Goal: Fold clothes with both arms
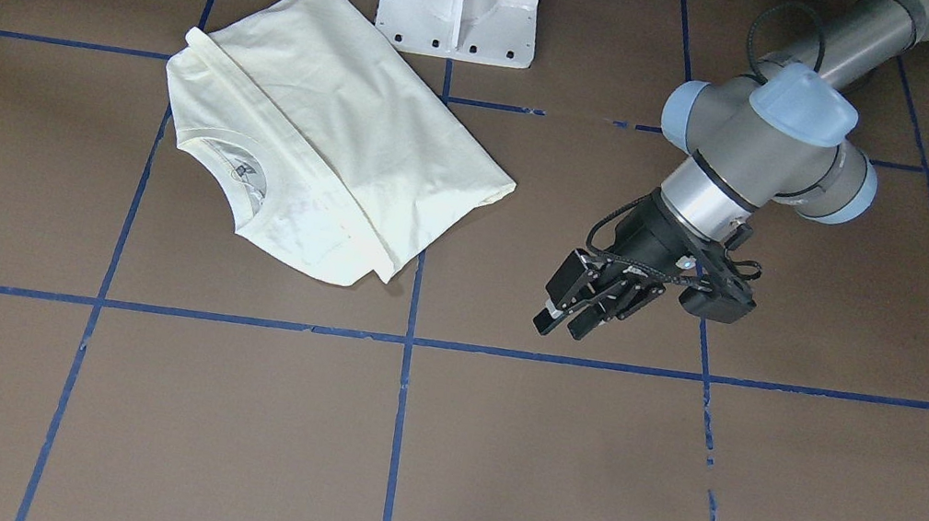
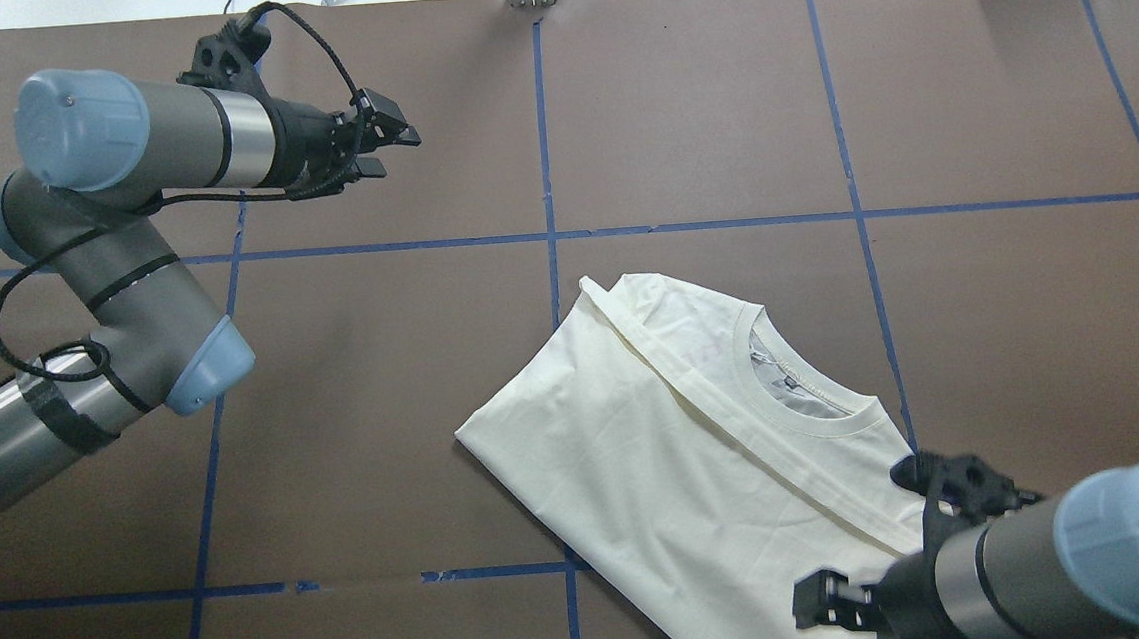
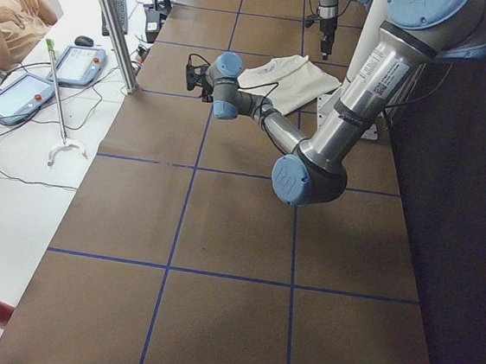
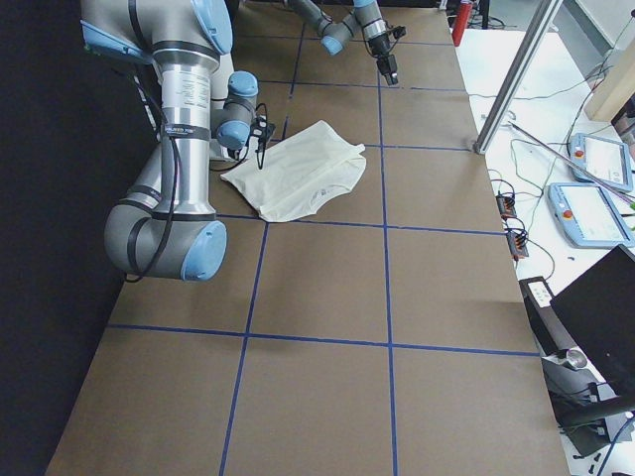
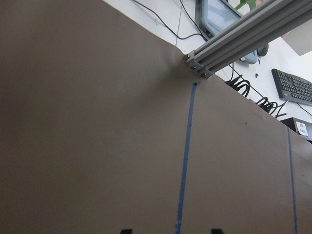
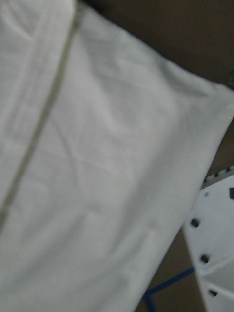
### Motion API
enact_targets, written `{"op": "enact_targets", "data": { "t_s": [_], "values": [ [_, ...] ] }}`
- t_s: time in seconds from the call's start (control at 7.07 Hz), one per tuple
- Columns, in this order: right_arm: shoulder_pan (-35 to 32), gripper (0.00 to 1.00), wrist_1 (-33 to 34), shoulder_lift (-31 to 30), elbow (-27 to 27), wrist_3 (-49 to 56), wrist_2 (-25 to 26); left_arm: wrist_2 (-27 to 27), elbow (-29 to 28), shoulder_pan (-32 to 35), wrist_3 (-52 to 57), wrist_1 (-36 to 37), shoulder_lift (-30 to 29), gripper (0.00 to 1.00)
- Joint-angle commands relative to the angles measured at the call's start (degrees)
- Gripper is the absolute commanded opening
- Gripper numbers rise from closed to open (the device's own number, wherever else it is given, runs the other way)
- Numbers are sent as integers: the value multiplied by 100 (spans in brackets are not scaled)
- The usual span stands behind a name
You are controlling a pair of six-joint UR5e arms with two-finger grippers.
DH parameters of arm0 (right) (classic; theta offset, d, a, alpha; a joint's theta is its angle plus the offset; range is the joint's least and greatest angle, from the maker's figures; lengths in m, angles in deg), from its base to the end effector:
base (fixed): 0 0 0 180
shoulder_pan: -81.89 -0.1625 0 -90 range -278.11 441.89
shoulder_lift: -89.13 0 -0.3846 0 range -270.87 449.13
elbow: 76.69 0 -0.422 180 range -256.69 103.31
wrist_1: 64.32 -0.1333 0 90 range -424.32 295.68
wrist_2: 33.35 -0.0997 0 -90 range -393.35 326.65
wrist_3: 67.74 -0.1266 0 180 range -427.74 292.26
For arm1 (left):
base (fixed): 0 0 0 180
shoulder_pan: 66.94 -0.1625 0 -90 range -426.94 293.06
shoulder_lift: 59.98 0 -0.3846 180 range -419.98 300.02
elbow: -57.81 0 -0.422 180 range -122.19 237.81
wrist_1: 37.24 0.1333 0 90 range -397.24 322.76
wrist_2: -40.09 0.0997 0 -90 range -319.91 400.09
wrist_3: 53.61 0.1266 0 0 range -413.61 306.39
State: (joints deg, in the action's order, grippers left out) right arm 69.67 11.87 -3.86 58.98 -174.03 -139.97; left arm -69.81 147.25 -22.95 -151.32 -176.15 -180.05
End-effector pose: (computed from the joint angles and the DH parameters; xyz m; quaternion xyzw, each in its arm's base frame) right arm -0.4157 -0.1894 0.2443 -0.1439 -0.4635 0.1484 0.8617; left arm 0.4385 -0.5487 0.2137 0.0666 0.6334 -0.2345 0.7344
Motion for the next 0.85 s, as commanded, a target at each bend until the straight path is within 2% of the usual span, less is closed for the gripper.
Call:
{"op": "enact_targets", "data": {
  "t_s": [0.0, 0.14, 0.28, 0.42, 0.57, 0.71],
  "values": [
    [-1715, 100, -34, 1144, -1061, 160, 185, 1, 713, -1001, -1358, 642, 553, 63],
    [-2087, 100, -34, 1535, -1495, 196, 221, 517, 846, -1668, -1486, 697, 746, 69],
    [-2221, 100, -43, 1565, -1595, 814, 317, 957, 865, -2083, -1496, 1159, 766, 68],
    [-2223, 100, -43, 1574, -1666, 986, 405, 1057, 900, -2253, -1497, 1990, 548, 66],
    [-2214, 100, -43, 1626, -1771, 1005, 423, 1058, 1057, -2272, -1497, 2460, 389, 64],
    [-2223, 100, -43, 1661, -1780, 1005, 423, 1058, 1093, -2281, -1488, 2482, 397, 62]
  ]
}}
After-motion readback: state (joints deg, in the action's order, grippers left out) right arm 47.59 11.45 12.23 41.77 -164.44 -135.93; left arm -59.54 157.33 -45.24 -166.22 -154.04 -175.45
